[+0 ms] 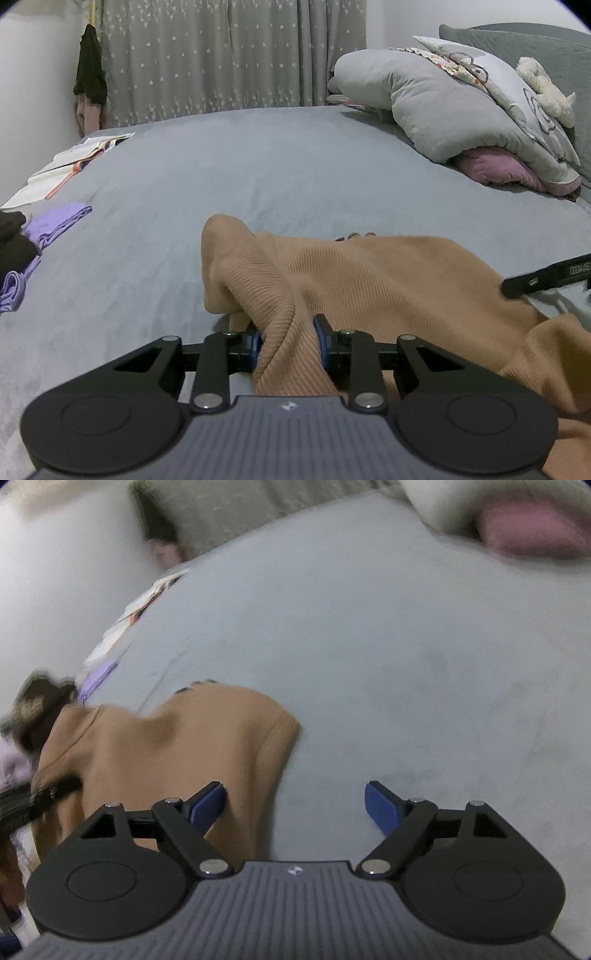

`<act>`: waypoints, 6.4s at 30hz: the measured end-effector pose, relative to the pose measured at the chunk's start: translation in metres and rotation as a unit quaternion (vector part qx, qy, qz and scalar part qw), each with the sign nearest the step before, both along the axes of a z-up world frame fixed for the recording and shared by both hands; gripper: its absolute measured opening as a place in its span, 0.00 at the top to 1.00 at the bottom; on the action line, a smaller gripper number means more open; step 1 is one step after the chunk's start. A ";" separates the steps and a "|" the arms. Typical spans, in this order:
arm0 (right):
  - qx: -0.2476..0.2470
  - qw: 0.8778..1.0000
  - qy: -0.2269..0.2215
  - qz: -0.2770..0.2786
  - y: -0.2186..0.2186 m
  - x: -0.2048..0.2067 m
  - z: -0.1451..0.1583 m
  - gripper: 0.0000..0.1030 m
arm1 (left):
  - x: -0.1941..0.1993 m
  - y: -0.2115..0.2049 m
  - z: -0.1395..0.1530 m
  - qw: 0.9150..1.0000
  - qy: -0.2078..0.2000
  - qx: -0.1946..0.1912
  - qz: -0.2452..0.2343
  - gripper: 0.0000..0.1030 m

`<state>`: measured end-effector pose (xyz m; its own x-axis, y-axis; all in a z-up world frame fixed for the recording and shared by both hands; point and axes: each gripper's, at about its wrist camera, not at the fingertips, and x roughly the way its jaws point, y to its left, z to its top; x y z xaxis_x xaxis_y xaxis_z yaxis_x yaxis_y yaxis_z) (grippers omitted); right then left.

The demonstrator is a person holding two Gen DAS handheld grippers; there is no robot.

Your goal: Fold clothes

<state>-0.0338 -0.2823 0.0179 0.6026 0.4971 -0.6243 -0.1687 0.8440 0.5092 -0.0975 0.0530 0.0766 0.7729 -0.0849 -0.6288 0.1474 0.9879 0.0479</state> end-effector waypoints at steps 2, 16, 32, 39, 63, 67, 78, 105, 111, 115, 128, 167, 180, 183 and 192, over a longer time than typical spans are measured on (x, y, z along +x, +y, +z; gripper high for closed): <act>0.013 0.999 -0.005 0.033 0.013 -0.003 0.002 0.21 | 0.002 0.000 -0.003 1.000 0.004 0.002 -0.001 0.73; -0.119 0.959 -0.244 0.079 0.051 -0.092 0.104 0.87 | -0.012 0.031 0.033 0.993 -0.065 -0.101 0.014 0.81; -0.380 0.705 -0.593 -0.084 0.029 -0.261 0.233 0.87 | -0.142 0.013 0.193 0.930 -0.311 -0.176 -0.088 0.81; -0.350 0.799 -0.486 0.054 0.045 -0.225 0.192 0.78 | -0.107 0.027 0.159 0.970 -0.214 -0.117 -0.020 0.80; -0.024 0.997 0.047 0.062 -0.055 -0.059 0.035 0.49 | -0.010 0.062 0.002 0.994 0.085 -0.071 -0.019 0.26; -0.087 0.995 -0.017 0.055 -0.023 -0.078 0.056 0.88 | 0.002 0.057 -0.004 0.991 0.083 -0.103 -0.007 0.73; -0.036 0.995 -0.082 -0.038 -0.104 -0.087 0.102 0.55 | 0.004 0.076 0.062 0.976 0.002 -0.218 -0.009 0.84; -0.274 0.879 -0.333 -0.205 -0.145 -0.192 0.187 0.89 | -0.037 0.138 0.099 0.946 -0.139 -0.293 -0.013 0.82; -0.307 0.867 -0.279 -0.276 -0.173 -0.171 0.167 0.89 | 0.021 0.112 0.011 0.981 0.061 -0.179 0.047 0.81; -0.328 0.855 -0.247 -0.317 -0.160 -0.154 0.143 0.88 | 0.034 0.108 0.004 0.964 0.078 -0.252 0.027 0.53; -0.254 0.897 -0.208 -0.295 -0.167 -0.144 0.125 0.88 | 0.055 0.048 -0.024 0.972 0.086 -0.218 -0.007 0.82; -0.205 0.765 -0.531 -0.301 -0.166 -0.203 0.461 0.88 | -0.066 0.075 0.326 0.893 -0.271 -0.342 -0.107 0.99; -0.326 0.912 -0.135 -0.208 -0.176 0.017 0.113 0.86 | 0.074 0.052 0.029 0.961 0.122 -0.249 -0.023 0.98; -0.285 0.926 -0.086 -0.233 -0.190 0.002 0.068 0.83 | 0.064 0.053 0.003 0.958 0.136 -0.251 -0.032 0.98; -0.205 0.935 -0.055 -0.285 -0.213 -0.020 0.073 0.55 | 0.061 0.032 -0.028 0.959 0.133 -0.246 -0.043 0.93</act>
<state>-0.0538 -0.4955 0.0907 0.7687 -0.1915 -0.6103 0.3358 0.9329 0.1303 -0.0367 0.0851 0.0484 0.5677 -0.4779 -0.6704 0.1715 0.8651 -0.4715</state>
